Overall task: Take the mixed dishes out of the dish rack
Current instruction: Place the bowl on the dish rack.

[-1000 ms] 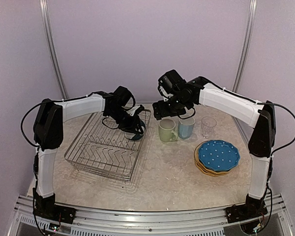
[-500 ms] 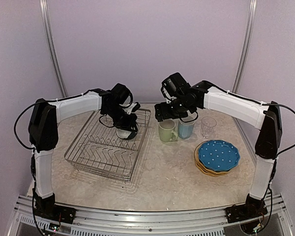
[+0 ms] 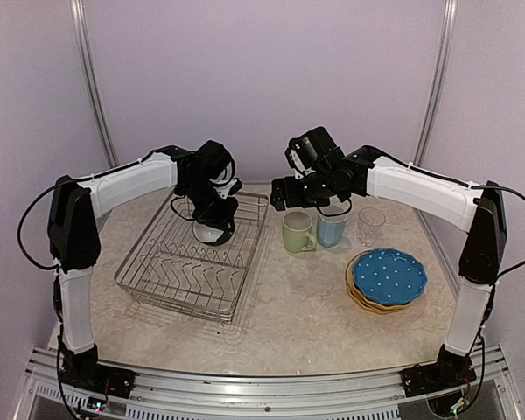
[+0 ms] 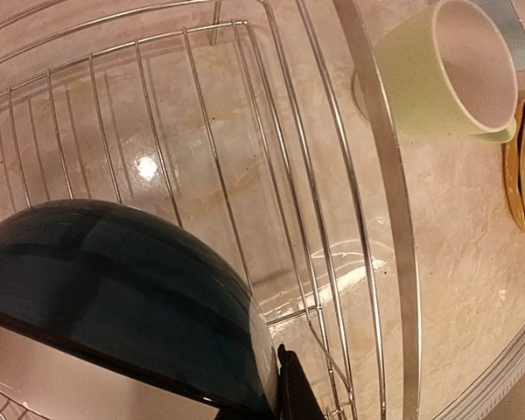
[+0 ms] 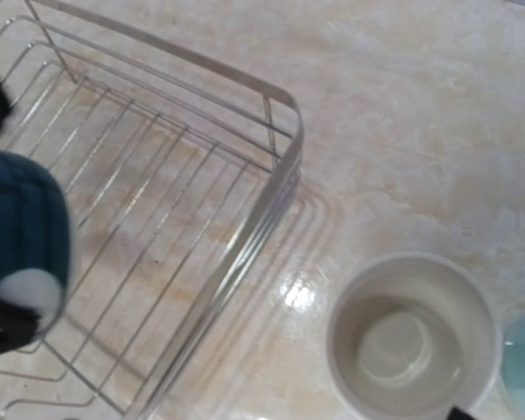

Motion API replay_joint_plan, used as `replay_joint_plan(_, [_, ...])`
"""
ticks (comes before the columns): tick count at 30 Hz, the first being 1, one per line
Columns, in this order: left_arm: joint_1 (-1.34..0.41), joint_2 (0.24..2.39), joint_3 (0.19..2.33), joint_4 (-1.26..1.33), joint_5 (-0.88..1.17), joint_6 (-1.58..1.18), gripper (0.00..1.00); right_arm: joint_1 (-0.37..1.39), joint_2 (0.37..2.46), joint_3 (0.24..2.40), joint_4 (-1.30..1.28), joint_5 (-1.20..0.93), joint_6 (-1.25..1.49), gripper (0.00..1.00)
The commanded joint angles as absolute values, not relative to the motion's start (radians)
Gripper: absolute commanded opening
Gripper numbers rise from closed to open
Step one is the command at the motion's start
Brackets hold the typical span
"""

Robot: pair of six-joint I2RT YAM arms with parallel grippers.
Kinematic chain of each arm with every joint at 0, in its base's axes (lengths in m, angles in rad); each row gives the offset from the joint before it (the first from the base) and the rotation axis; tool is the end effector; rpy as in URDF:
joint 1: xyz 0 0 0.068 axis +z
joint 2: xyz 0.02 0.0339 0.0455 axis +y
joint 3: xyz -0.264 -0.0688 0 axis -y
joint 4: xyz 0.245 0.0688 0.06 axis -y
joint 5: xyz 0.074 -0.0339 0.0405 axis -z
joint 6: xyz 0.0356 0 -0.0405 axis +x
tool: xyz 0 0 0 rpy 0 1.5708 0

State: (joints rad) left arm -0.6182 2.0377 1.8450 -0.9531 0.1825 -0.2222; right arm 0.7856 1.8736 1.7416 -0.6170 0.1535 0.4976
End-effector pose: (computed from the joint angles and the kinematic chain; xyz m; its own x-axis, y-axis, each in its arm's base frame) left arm 0.3513 -0.2578 0.2619 -0.8632 0.3480 -0.3657 0.4518 0.8557 -0.2521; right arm 0.3075 0.2999 0.3184 -0.7188 -0.0519 -0.6932 -0.3148 0.9134 0.2581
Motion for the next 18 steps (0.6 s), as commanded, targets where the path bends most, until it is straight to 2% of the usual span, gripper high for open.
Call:
replay_joint_plan(1, [-0.624,2.128,1.930,-1.045,0.152,-0.232,0.00,0.798,1.849,1.735,-0.584,0.138,0.510,0.88])
replay_joint_plan(3, [-0.626,2.141,1.932,-1.046,0.156,-0.235,0.00,0.798,1.850,1.734,-0.581,0.136,0.510,0.88])
replay_joint_plan(10, [-0.626,2.204,1.965,-1.076,0.148,-0.236,0.10,0.797,1.842,1.722,-0.578,0.141,0.512,0.88])
replay_joint_plan(14, [-0.630,2.205,1.966,-1.079,0.139,-0.237,0.35,0.798,1.830,1.706,-0.575,0.149,0.512,0.88])
replay_joint_plan(16, [-0.631,2.172,1.952,-1.064,0.140,-0.233,0.45,0.797,1.825,1.699,-0.578,0.154,0.512,0.88])
replay_joint_plan(18, [-0.631,2.133,1.932,-1.045,0.138,-0.229,0.52,0.797,1.823,1.694,-0.577,0.158,0.512,0.88])
